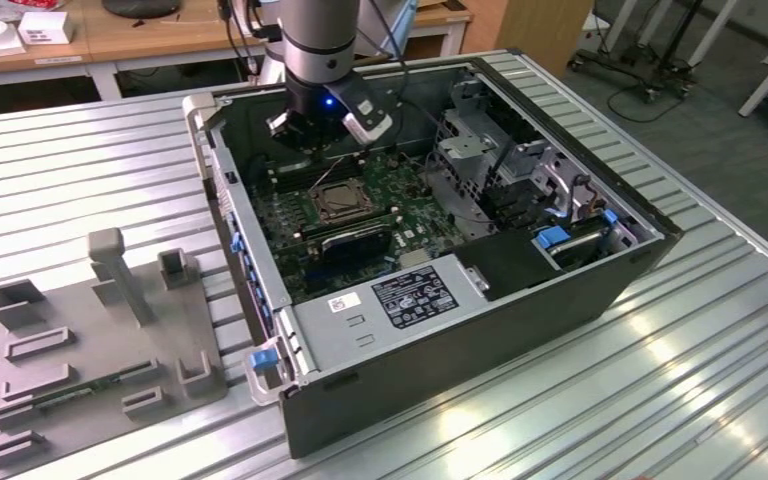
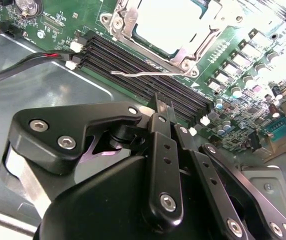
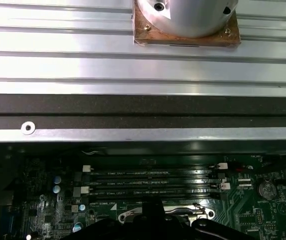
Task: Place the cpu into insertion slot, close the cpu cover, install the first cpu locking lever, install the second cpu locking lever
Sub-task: 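Install the first cpu locking lever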
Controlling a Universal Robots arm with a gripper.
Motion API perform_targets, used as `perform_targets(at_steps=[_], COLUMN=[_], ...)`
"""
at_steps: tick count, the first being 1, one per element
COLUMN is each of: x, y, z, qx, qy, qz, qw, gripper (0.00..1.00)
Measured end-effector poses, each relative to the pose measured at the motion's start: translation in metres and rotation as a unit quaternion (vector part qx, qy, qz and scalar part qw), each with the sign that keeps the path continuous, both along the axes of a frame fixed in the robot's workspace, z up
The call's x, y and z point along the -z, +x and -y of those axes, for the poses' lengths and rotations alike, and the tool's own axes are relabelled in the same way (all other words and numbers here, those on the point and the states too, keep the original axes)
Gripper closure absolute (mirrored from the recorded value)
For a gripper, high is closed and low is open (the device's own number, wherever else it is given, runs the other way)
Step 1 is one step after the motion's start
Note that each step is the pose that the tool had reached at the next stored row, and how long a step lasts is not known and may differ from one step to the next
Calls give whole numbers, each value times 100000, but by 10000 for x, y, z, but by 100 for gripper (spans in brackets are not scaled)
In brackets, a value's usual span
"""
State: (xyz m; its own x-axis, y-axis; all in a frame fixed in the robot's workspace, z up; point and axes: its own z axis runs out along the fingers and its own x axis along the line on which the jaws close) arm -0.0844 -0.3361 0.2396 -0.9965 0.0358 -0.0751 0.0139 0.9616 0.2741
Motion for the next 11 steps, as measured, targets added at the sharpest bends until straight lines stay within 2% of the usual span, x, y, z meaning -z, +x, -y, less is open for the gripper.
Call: perform_targets(at_steps=[6, 11], x=[7, 26], y=[14, 71], z=[0, 0], qx=[-8, -3], qy=[77, 120], qz=[7, 7], qw=[100000, 100000], gripper=[89, 89])
